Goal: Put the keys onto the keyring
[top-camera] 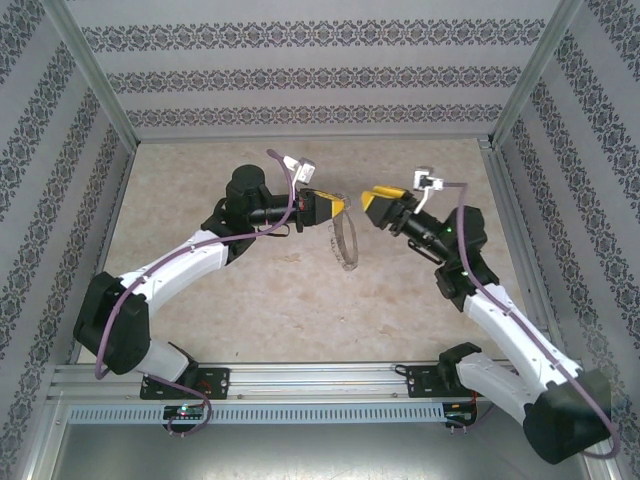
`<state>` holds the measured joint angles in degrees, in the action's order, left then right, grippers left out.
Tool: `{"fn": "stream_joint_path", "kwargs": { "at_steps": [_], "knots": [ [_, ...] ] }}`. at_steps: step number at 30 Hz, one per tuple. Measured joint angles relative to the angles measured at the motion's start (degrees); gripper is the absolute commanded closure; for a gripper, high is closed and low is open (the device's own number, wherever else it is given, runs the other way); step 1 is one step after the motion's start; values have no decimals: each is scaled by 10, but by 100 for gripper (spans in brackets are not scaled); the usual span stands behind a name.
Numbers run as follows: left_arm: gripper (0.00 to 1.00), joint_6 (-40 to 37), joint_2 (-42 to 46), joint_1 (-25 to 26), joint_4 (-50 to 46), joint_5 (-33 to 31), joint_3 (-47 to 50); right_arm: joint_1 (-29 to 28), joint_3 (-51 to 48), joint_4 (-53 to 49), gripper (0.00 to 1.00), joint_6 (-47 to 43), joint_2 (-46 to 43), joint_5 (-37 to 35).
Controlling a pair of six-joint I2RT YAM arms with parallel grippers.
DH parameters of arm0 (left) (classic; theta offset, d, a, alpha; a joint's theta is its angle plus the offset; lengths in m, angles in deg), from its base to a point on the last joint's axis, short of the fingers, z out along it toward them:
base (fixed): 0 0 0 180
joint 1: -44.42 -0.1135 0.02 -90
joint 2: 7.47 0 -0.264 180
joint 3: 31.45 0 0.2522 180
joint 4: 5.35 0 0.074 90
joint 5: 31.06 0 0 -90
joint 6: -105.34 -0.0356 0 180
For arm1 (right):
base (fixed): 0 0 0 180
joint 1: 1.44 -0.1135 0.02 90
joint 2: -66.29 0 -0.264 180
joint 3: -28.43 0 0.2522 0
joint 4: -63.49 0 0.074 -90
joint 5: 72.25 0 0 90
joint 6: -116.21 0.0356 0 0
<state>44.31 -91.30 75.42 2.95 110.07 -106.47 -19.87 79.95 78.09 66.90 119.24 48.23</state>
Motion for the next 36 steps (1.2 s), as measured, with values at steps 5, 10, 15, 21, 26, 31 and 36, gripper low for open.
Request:
{"fn": "stream_joint_path", "kwargs": {
  "at_steps": [5,10,15,21,26,31,36],
  "knots": [
    [100,-97,19,1,-101,0,-37,16,0,0,42,10,-15,33],
    [100,-169,22,1,-177,8,-76,16,14,-2,54,11,25,89],
    [100,-208,21,1,-224,21,-99,2,31,-2,59,9,50,141],
    [100,-226,18,1,-248,31,-105,-25,38,-2,59,-1,57,173],
    [100,-228,17,1,-260,37,-108,-34,38,-2,59,-6,64,177],
    [100,-229,15,1,-262,44,-115,-40,38,-3,60,-11,70,177],
    [100,-230,15,1,-264,49,-115,-40,38,-3,74,-19,70,176]
  ]
}}
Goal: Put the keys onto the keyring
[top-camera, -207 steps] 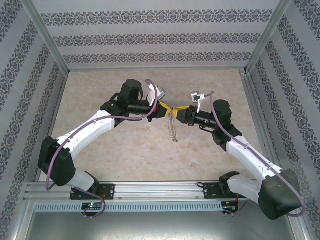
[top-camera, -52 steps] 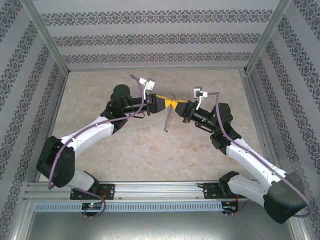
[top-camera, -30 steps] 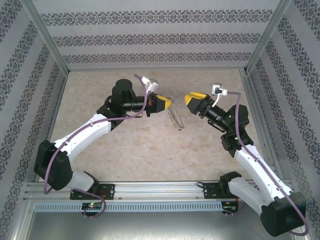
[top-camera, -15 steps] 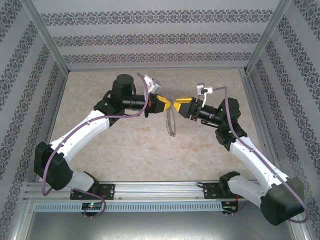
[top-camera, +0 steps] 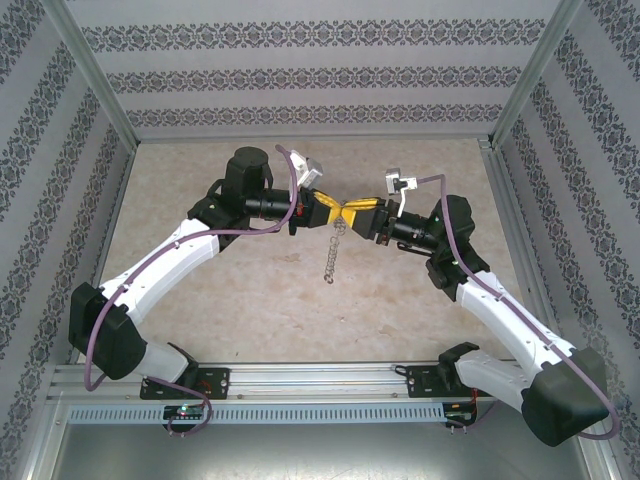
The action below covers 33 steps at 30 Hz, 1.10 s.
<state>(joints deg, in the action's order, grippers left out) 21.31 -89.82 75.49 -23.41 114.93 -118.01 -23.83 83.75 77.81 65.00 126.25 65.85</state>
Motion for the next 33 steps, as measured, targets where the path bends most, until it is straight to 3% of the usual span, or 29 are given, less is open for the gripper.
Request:
{"fn": "stream_joint_path", "kwargs": {
  "at_steps": [5,10,13,17,25,33],
  "knots": [
    [100,0,0,0,-1,7,-3,0,-1,-1,98,-1,0,2],
    [99,0,-2,0,-5,8,-6,0,-1,2,100,-6,0,4],
    [66,8,-2,0,-4,0,-7,0,-1,4,100,-9,2,-2],
    [50,38,1,-7,26,-26,0,0,-4,5,100,-13,2,-16],
    [50,152,49,-38,143,-70,71,0,-4,14,100,-17,-7,-41],
    [65,281,45,-41,288,-76,110,-21,-3,63,100,-17,-37,-99]
  ]
}}
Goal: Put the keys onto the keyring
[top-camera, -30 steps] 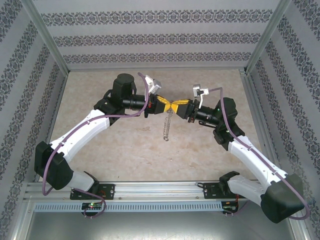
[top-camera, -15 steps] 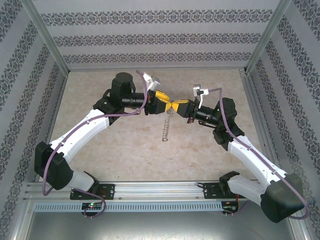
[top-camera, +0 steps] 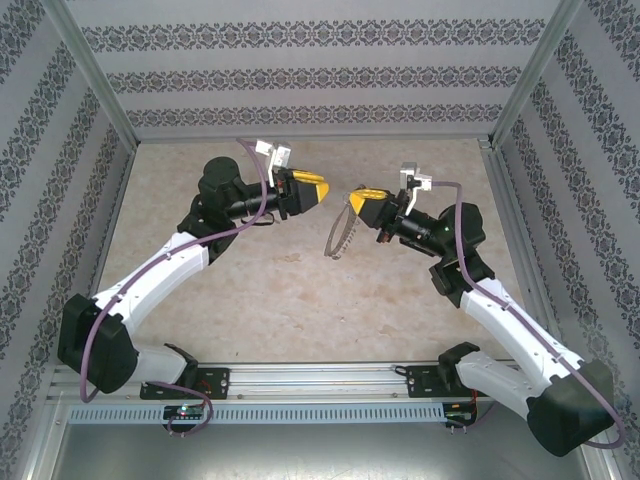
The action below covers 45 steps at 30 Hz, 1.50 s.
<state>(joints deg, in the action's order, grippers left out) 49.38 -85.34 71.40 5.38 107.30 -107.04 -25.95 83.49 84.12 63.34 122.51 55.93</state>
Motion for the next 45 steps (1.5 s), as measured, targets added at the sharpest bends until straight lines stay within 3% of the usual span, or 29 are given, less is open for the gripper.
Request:
{"fn": "stream_joint_path", "kwargs": {
  "at_steps": [5,23,31,38,45],
  "knots": [
    [73,50,-22,3,60,1,3,-12,2,26,100,0,-1,-34],
    [74,66,-49,65,104,9,-2,-33,2,145,100,24,71,-114],
    [71,24,-41,65,68,2,-4,-35,2,158,100,32,78,-120],
    [60,0,1,48,44,-2,-4,-35,2,161,100,33,78,-120],
    [60,3,14,34,47,5,-4,-35,2,164,100,37,78,-120]
  ]
}}
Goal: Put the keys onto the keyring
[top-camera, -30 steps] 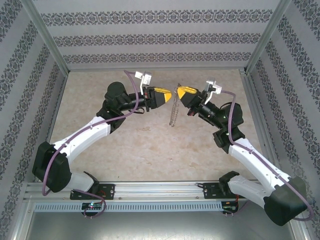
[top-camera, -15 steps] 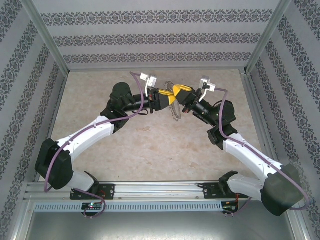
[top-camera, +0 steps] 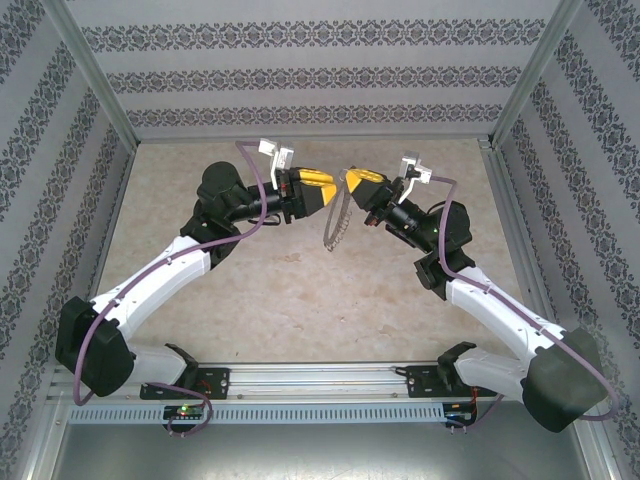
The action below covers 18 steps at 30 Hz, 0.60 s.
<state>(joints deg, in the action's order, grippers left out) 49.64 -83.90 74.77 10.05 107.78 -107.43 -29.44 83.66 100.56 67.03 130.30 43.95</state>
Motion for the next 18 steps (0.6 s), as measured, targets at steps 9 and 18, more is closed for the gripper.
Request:
{"fn": "stream_joint_path", "kwargs": {
  "at_steps": [9,18],
  "knots": [
    [62,5,0,-1,5,4,0,0,0,8,100,12,0,2],
    [63,7,-6,-10,20,4,0,-8,0,23,100,17,0,4]
  ]
}}
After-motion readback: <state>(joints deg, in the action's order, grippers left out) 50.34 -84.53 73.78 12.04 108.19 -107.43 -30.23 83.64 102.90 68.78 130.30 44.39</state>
